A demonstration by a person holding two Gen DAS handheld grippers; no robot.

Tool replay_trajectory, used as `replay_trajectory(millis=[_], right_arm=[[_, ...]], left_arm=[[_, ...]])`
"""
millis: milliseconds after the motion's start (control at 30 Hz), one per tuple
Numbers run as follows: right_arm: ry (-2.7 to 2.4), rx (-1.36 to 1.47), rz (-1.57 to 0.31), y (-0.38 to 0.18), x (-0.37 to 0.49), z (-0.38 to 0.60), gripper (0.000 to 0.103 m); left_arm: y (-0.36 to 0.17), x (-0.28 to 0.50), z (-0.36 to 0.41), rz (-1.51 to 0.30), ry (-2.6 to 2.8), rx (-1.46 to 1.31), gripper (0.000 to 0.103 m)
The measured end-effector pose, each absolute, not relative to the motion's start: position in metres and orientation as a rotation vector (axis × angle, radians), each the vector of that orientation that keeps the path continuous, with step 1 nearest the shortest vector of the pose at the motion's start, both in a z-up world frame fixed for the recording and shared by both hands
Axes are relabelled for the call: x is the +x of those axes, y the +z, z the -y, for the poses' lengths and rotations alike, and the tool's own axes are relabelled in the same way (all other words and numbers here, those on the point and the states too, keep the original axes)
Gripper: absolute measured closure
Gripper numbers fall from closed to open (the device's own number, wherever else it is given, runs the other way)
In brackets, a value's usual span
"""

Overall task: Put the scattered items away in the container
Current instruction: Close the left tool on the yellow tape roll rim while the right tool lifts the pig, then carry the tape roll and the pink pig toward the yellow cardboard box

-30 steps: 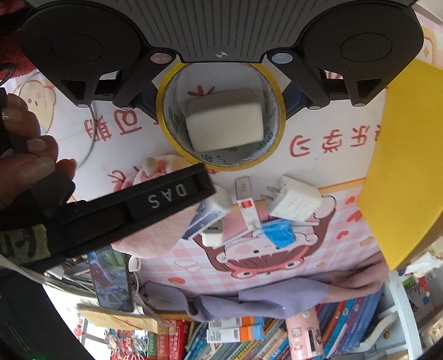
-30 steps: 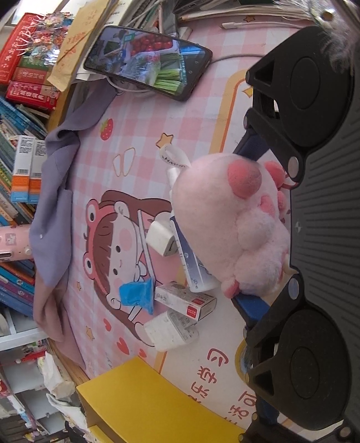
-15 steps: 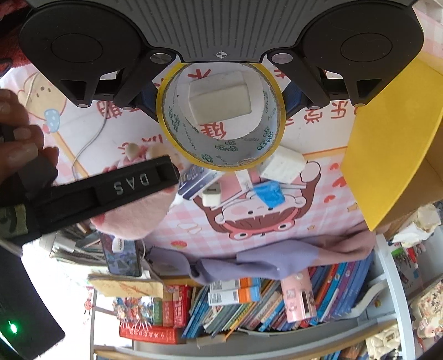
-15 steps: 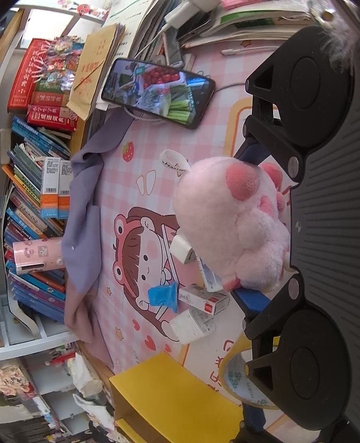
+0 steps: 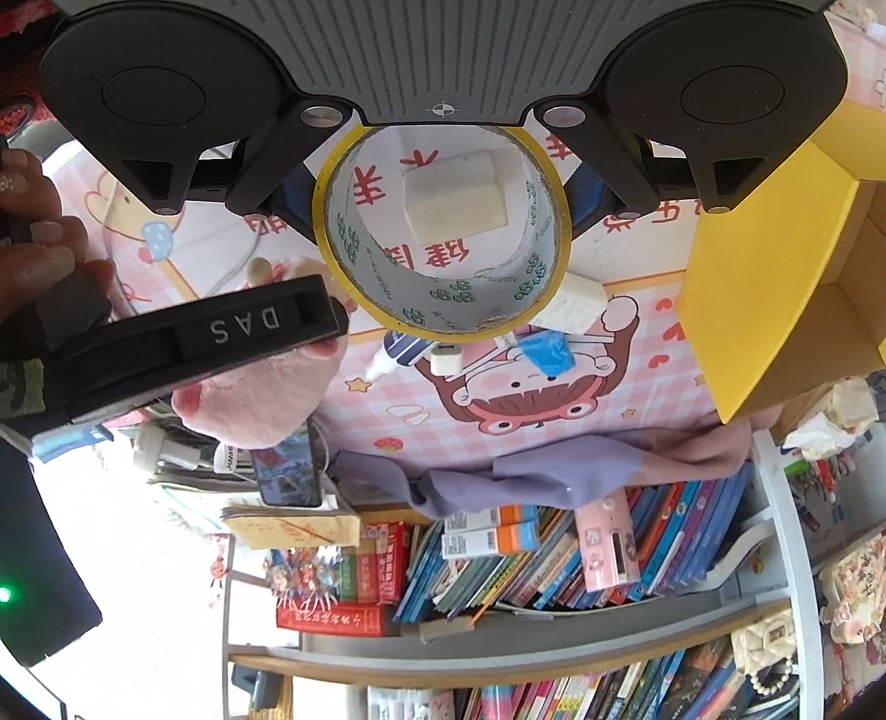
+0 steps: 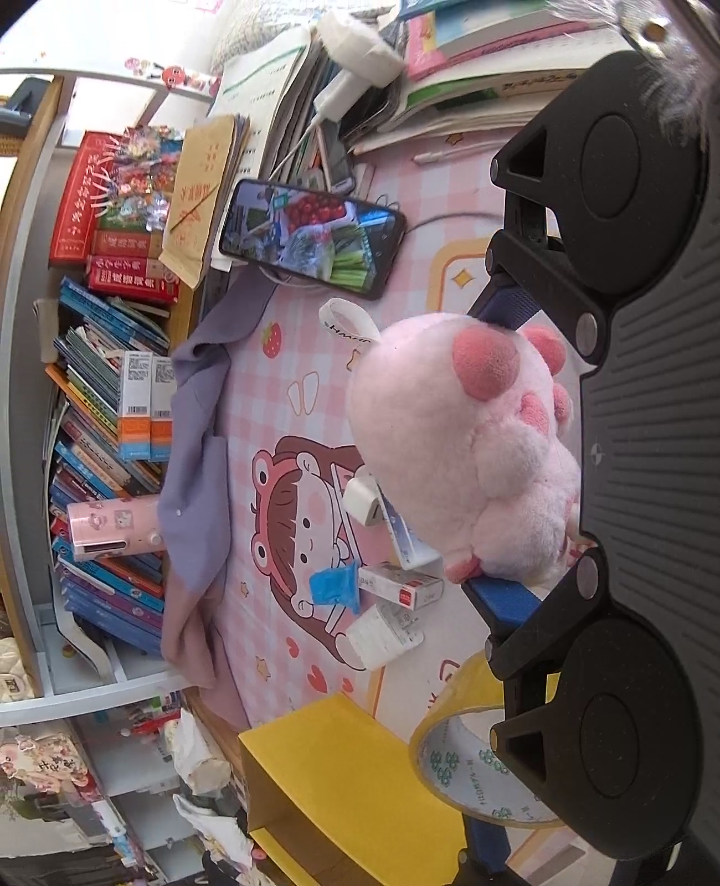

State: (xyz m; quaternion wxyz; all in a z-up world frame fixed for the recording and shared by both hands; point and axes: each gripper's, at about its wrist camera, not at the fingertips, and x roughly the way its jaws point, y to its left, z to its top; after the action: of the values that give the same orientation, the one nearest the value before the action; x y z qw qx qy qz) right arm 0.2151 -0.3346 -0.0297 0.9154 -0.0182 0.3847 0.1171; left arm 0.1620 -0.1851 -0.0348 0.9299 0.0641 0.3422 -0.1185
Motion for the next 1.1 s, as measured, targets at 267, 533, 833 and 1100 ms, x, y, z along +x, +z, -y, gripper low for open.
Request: replay_trajectory(millis=[267,533,833,1100], right_arm=[[0.187,-0.029,-0.774,-0.019,0.177,0.320,0.014],[0.141,-0.017,-0.752,-0.011,0.133,0.285,0.014],[0.124,-0.011,-0.746,-0.005,0.082,0.241,0.014],[0.129,-0.005,-0.754,-0.010,0.044,0.200,0.014]], left_arm=[[-0.026,0.137,0.158,-0.666,-0.286,0.126,0.016],[-0.021,0.104,0.116,-0.659,-0.301,0.109,0.016],[-0.013,0.063,0.067,-0.648,-0.303,0.105,0.016],[-0.011,0.029,0.028,-0.638,-0.285,0.124,0.016]])
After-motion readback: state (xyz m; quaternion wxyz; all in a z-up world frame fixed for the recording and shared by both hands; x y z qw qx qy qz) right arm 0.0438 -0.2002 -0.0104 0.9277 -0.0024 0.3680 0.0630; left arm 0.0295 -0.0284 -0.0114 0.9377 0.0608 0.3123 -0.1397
